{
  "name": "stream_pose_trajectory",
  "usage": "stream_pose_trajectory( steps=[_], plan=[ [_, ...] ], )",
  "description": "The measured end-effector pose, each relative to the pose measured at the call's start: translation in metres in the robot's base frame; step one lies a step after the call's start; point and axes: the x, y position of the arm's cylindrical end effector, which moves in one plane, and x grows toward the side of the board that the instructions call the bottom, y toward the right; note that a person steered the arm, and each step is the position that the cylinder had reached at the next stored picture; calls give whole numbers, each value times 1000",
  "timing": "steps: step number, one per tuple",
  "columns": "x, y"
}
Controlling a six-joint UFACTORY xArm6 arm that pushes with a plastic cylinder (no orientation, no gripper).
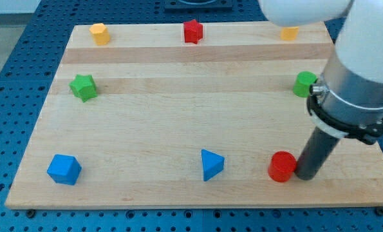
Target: Slide the cube into the triangle
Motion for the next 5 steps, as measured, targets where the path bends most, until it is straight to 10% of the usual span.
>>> stream_pose_trajectory(
  steps=[5],
  plan=[
    [23, -88]
  ],
)
